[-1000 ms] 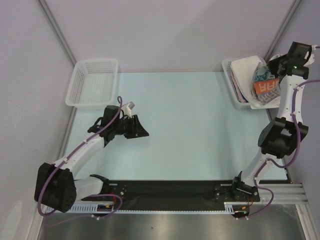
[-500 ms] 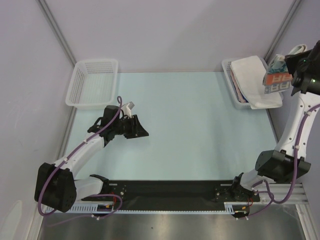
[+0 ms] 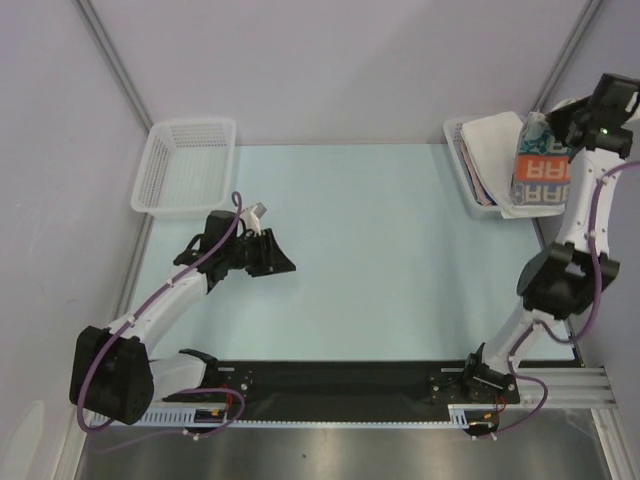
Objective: Fold and stack the towels
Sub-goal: Neatly place the folded towel into the bin
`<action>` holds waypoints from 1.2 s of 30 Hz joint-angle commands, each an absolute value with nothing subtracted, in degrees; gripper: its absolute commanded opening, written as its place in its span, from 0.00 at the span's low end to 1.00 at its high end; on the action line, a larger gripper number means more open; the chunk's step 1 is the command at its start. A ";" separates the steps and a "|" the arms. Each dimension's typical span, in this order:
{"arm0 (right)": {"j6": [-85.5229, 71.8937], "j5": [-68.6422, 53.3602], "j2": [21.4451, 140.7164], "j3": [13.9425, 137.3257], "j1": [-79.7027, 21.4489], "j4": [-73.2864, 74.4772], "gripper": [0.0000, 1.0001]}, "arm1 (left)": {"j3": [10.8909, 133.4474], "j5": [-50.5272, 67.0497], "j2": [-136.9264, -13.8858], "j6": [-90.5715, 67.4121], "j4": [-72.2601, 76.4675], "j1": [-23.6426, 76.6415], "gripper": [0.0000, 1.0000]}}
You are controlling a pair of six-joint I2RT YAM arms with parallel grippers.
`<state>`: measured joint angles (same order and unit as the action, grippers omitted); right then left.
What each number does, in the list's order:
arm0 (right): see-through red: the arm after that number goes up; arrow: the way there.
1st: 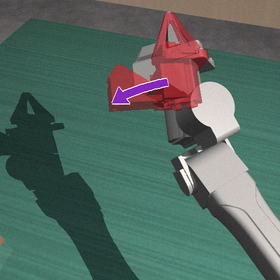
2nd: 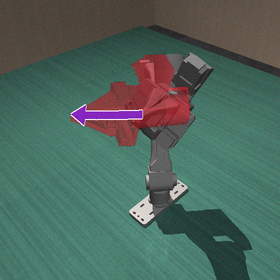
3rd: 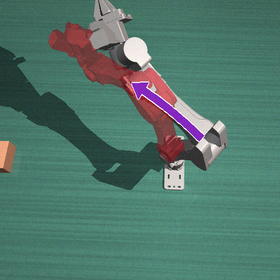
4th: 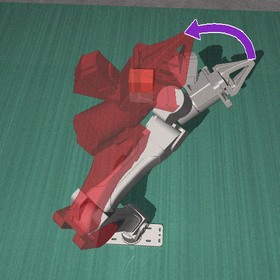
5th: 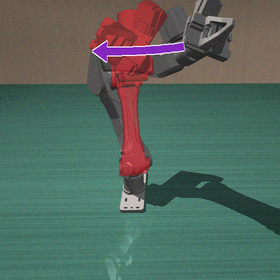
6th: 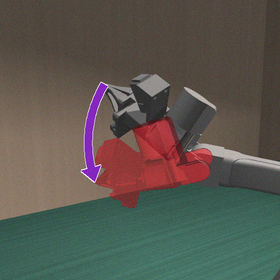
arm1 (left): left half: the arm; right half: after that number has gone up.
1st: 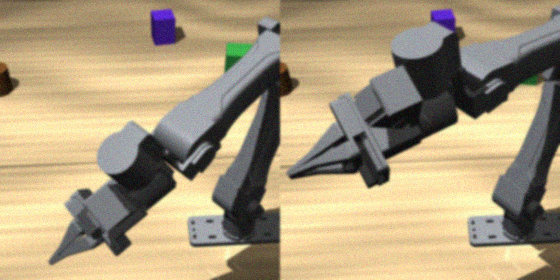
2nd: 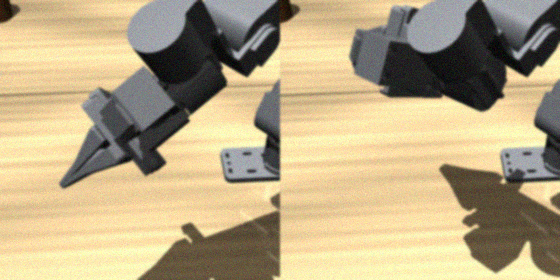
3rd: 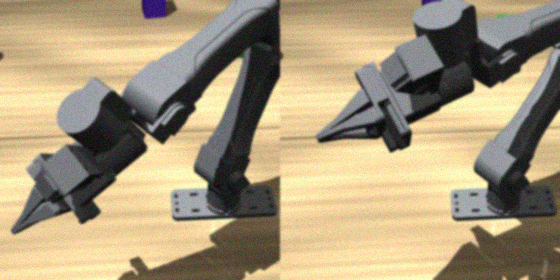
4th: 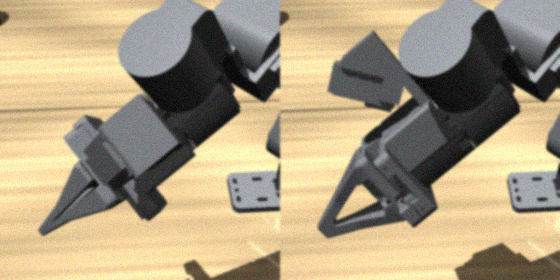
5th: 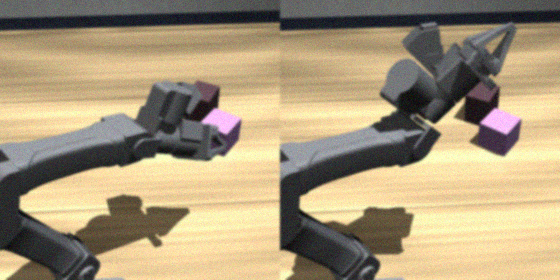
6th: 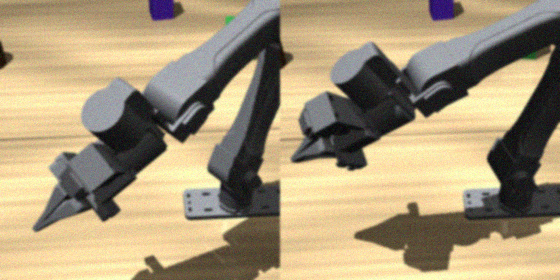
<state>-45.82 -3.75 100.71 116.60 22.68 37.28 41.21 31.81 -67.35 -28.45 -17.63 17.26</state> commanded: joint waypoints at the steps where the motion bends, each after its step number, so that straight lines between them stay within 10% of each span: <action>1: -44.38 -3.34 114.13 123.55 20.04 35.41 0.00 | 40.96 33.31 -67.50 -28.48 -15.73 15.56 0.41; 7: -45.61 -6.59 137.52 142.37 18.46 35.00 0.00 | 41.31 32.17 -68.29 -27.77 -16.61 14.50 0.41; 23: -48.25 -7.56 135.53 125.68 20.13 17.93 0.00 | 41.84 31.20 -70.93 -27.33 -17.14 13.36 0.42; 32: -41.76 -11.69 134.03 126.74 20.30 12.05 0.65 | 41.84 30.59 -70.66 -27.42 -16.96 13.36 0.43; 36: -39.55 -12.65 132.63 124.55 20.30 9.67 0.67 | 41.92 30.67 -71.02 -27.42 -16.87 13.36 0.43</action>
<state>-43.18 -11.18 137.67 125.71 19.81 14.06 41.21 31.03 -70.81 -28.36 -17.74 13.85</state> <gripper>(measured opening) 0.660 0.429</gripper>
